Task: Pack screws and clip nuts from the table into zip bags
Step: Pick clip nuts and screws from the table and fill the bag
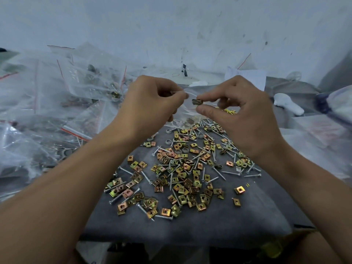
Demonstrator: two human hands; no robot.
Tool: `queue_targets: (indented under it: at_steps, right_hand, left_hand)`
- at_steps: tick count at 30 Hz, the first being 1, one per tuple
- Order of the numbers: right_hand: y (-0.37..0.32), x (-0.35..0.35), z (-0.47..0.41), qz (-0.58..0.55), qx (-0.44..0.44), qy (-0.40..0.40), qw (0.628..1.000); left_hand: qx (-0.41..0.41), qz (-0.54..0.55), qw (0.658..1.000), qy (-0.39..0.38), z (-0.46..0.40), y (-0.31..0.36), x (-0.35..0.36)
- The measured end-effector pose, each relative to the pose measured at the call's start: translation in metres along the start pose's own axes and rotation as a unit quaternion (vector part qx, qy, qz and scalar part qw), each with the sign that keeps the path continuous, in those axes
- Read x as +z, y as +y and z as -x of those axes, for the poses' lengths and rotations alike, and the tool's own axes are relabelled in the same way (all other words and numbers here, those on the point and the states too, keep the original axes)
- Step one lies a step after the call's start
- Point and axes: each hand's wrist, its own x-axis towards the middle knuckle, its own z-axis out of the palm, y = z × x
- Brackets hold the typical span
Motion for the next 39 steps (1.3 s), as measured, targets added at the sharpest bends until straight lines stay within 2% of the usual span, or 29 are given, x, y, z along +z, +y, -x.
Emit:
queue_targets:
  at_steps: [4,12,17,21,24,26,28,31,33,39]
  right_hand:
    - [-0.004,0.006,-0.002,0.063,0.002,0.015,0.998]
    - [-0.011,0.011,-0.002,0.088,0.037,0.038,0.995]
    - [-0.013,0.014,-0.006,0.108,0.034,0.015,0.993]
    - [-0.009,0.005,-0.010,0.035,0.055,0.014,0.998]
    - [0.004,-0.007,-0.013,-0.010,0.077,0.024,0.997]
    - [0.017,-0.015,-0.011,-0.046,0.102,-0.024,0.993]
    - [0.034,-0.023,-0.007,-0.026,0.137,-0.106,0.984]
    - [0.053,-0.032,-0.003,0.052,0.142,-0.271,0.951]
    - [0.058,-0.036,-0.001,0.077,0.146,-0.349,0.923]
    - [0.061,-0.033,0.001,0.099,0.111,-0.394,0.907]
  left_hand:
    - [0.021,-0.026,0.999,0.000,0.000,0.004,0.003]
    - [0.031,-0.039,0.999,0.009,0.001,0.005,0.002]
    - [0.009,-0.007,1.000,0.007,-0.001,0.003,0.000]
    - [-0.077,0.081,0.990,0.088,-0.010,-0.007,-0.010]
    - [-0.088,0.120,0.980,0.134,-0.012,-0.019,-0.018]
    - [-0.113,0.103,0.979,0.138,-0.011,-0.029,-0.015]
    - [-0.152,0.104,0.972,0.142,-0.011,-0.031,-0.010]
    - [-0.117,0.101,0.975,0.157,-0.016,-0.026,-0.010]
    - [-0.105,0.100,0.974,0.174,-0.019,-0.022,-0.011]
    - [-0.072,0.084,0.975,0.192,-0.019,-0.019,-0.008]
